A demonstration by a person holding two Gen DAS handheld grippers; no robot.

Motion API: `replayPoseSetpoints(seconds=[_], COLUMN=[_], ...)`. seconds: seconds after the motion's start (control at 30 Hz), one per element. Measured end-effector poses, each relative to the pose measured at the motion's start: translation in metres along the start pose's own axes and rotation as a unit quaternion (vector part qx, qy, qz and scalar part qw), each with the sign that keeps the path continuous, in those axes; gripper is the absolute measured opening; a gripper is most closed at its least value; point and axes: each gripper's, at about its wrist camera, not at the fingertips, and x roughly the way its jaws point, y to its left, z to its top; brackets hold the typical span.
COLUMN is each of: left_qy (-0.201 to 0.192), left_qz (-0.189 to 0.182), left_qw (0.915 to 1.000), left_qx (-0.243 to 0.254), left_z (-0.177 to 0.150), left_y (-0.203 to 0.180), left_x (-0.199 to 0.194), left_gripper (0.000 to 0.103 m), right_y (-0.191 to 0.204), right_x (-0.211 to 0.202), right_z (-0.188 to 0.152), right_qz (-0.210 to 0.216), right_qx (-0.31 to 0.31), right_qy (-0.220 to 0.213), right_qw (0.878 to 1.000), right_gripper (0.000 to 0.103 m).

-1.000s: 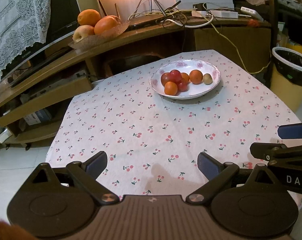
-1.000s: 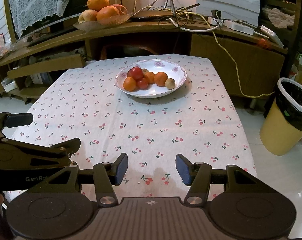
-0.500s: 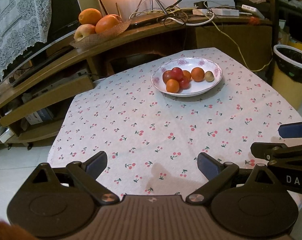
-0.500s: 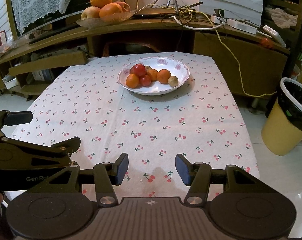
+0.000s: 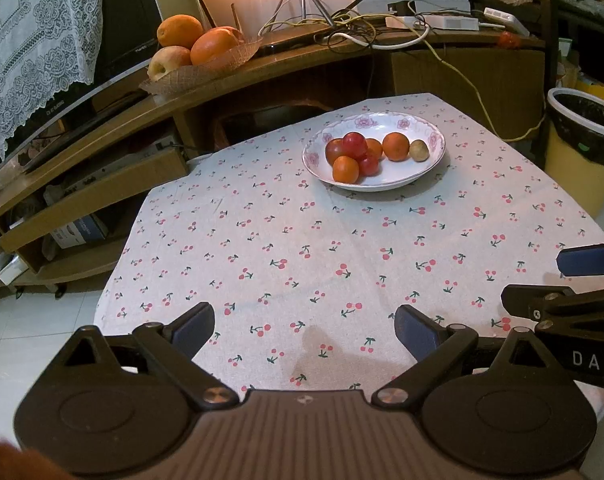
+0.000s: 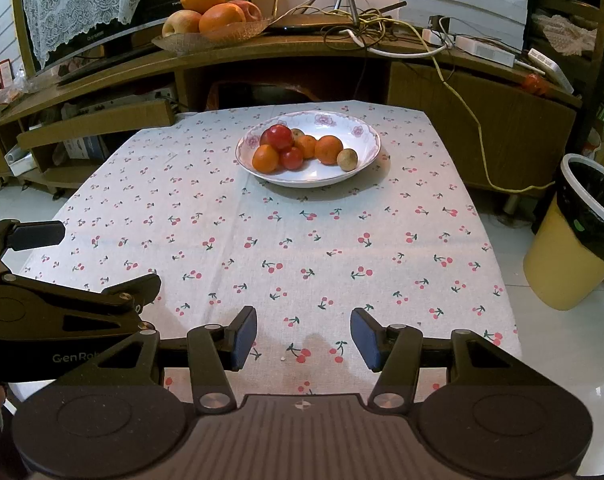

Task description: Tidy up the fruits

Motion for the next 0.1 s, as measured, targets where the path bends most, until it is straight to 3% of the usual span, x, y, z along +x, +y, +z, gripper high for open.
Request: replayPoseSetpoints(seconds=[0.1], left_qy=[-0.001], left_qz=[0.000], left_qw=[1.0000], left_qx=[-0.003], left_z=[-0.0016], left_y=[0.0007], left_x=[0.0008], left_gripper=[0.102], right_y=[0.0000], right_x=[0.0000], right_z=[0.0001], right_qz=[0.000], right_qx=[0.000], right_qy=[0.000], right_qw=[1.000], right_gripper=[0.054])
